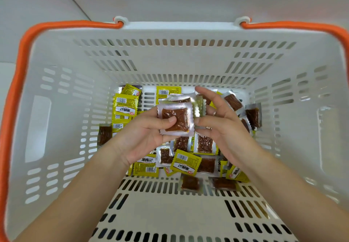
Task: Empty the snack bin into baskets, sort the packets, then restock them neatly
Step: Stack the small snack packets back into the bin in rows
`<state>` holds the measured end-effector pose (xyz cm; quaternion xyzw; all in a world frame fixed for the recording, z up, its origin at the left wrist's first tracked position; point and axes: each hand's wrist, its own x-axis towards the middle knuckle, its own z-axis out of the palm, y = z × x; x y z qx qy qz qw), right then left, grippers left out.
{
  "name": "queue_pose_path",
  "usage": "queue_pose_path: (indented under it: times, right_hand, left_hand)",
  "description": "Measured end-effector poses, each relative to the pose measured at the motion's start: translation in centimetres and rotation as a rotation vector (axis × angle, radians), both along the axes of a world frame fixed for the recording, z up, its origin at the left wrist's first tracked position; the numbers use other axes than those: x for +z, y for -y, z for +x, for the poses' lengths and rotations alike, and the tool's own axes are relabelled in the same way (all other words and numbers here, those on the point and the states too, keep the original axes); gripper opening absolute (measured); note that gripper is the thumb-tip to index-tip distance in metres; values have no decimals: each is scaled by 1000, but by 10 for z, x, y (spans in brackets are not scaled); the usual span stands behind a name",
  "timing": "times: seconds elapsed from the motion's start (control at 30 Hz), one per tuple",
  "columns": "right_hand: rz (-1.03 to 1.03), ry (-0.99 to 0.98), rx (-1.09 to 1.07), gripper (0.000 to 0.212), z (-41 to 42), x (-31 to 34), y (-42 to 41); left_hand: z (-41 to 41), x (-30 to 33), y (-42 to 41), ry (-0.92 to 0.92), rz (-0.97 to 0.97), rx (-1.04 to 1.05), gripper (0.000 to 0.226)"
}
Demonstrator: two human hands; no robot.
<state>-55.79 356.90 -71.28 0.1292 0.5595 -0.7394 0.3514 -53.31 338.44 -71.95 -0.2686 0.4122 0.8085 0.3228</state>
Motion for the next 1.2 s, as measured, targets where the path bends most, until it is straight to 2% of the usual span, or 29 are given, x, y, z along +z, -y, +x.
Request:
queue_pose_path:
  times: [0.07,0.17,0.27,0.33,0.4,0.47,0.53,0.6,0.73,0.87,0.9,1.0,1.03,1.13,1.2]
  right_hand:
    - [-14,-9,40,47,-4,15,-1]
    - [107,-141,111,36,-5,53,0]
    - [238,-372,282,53,2,112,0]
    - [324,-533,381,54,8,161,-1]
    - [465,-699,464,52,14,209,-4]
    - [676,-885,575,58,19,258,-7]
    - [868,-1022,616,63,21,302,-9]
    - [948,-1096,569,66,21,337,-10]
    - [990,-1187,488,69,11,377,-5]
    - [995,-1207,469,68,-14,393,-1]
    - [1032,-1205,450,70,-25,395,0]
    - [1166,-1154,368,70,-65,394,2]
    - [1189,-1131,362,70,-80,392,3]
    - [1271,-1090,388,73,-130,383,12]
    - [1357,-1072,434,73,-164,374,20]
  left_hand:
    - [0,15,2,-61,-76,-43,47]
    - [5,56,4,-195,-218,-127,47]
    - [16,119,5,-366,-372,-231,51]
    - [25,163,7,-468,-438,-269,51]
    - [33,208,4,-539,-493,-282,54]
    - [39,253,-8,-598,-542,-281,58]
    - [40,292,-24,-658,-582,-230,60]
    - [37,325,-39,-714,-640,-139,58]
    - [25,370,-57,-756,-641,43,49]
    - [-5,370,-46,-748,-640,148,69]
    - [-11,365,-35,-752,-746,184,67]
    - [-25,338,-1,-798,-1341,313,54]
    - [-29,329,7,-856,-1464,319,51]
    - [-57,311,16,-1015,-1686,203,50]
    - [-73,304,21,-1023,-1826,122,54]
